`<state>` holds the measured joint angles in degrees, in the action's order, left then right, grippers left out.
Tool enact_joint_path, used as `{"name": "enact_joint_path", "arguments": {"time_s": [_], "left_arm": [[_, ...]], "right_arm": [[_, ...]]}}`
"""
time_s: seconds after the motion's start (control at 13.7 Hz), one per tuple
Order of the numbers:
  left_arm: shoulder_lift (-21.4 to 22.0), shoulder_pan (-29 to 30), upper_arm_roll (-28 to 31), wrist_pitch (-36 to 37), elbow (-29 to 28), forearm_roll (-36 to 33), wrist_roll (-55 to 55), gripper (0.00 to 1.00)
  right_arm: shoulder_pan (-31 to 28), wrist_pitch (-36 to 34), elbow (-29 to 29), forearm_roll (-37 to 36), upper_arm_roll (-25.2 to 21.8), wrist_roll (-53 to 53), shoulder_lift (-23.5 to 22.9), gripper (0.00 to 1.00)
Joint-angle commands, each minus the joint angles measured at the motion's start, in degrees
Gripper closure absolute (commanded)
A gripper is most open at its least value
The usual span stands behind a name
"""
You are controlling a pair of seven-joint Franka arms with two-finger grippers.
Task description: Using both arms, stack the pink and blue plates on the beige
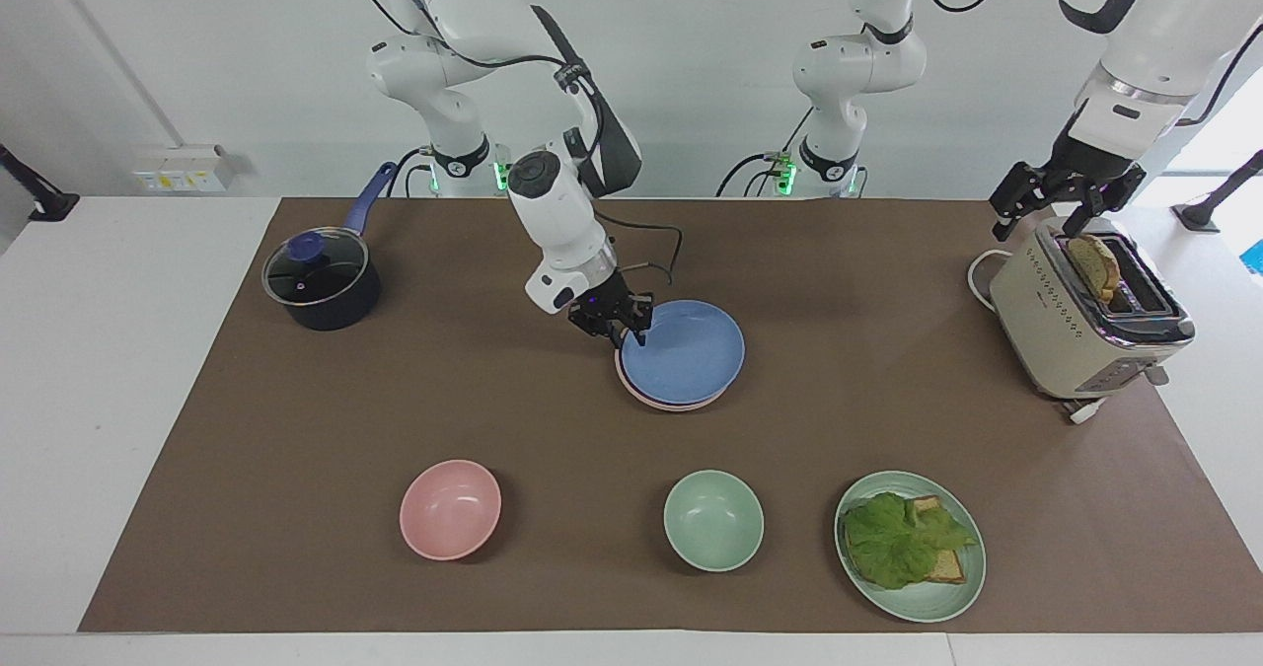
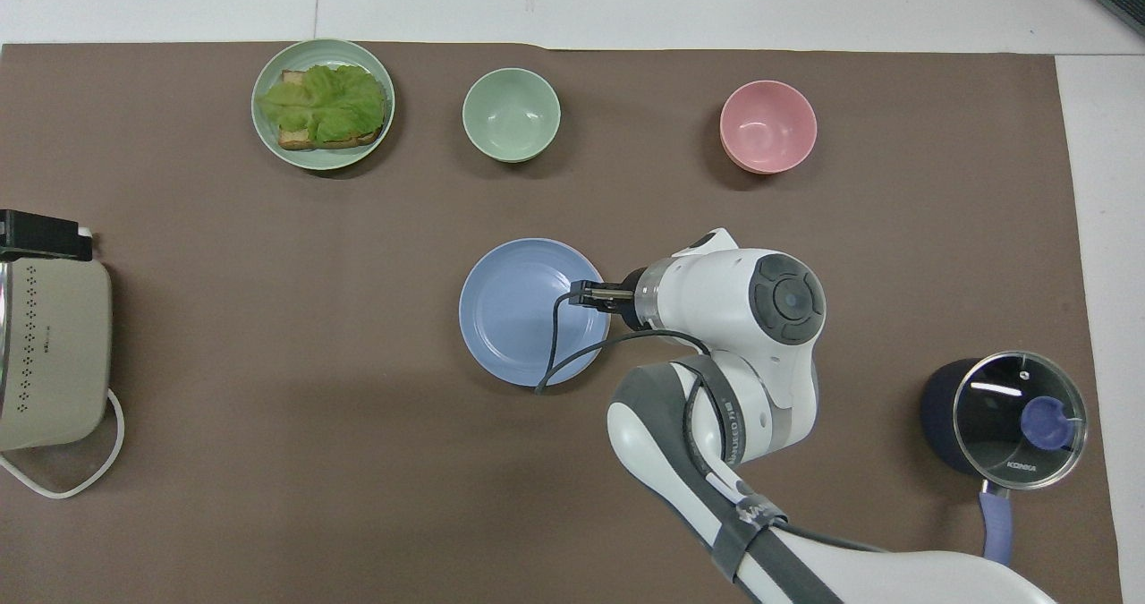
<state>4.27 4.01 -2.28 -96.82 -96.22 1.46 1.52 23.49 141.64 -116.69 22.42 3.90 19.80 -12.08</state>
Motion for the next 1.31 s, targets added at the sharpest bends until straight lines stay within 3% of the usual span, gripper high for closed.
{"name": "enact_joint_path", "arguments": {"time_s": [0.0,0.36,0.51,0.73,0.95,1.24], "left_arm": [[0.1,0.4,-0.3,0.8,0.2,-0.7,-0.6,0.0],[0.1,0.4,-0.4,0.8,0.2,-0.7,-0.6,0.0],[0.1,0.4,-0.4,0.8,0.2,-0.7,-0.6,0.0],[0.1,0.4,-0.4,0.8,0.2,-0.7,-0.6,0.0],[0.1,0.4,-0.4,0.8,0.2,-0.7,-0.6,0.0],[0.1,0.4,-0.4,0.8,0.2,-0.7,-0.6,0.0]], "right_arm": [[-5.4,-7.8,-0.5,-1.9,0.1,-0.3,6.6,0.0],[-14.9,-22.3,0.8,-14.1,0.1,-0.4,16.5,0.0],[-19.3,-30.4,4.6,-16.6,0.2,-0.9,18.8,0.0],[-22.7,-42.0,13.7,-20.8,0.3,-1.3,18.3,0.0],[-25.3,-45.3,18.6,-23.0,0.2,-5.2,17.6,0.0],[-26.9,-54.4,29.0,-23.1,0.2,-8.3,12.6,0.0]]}}
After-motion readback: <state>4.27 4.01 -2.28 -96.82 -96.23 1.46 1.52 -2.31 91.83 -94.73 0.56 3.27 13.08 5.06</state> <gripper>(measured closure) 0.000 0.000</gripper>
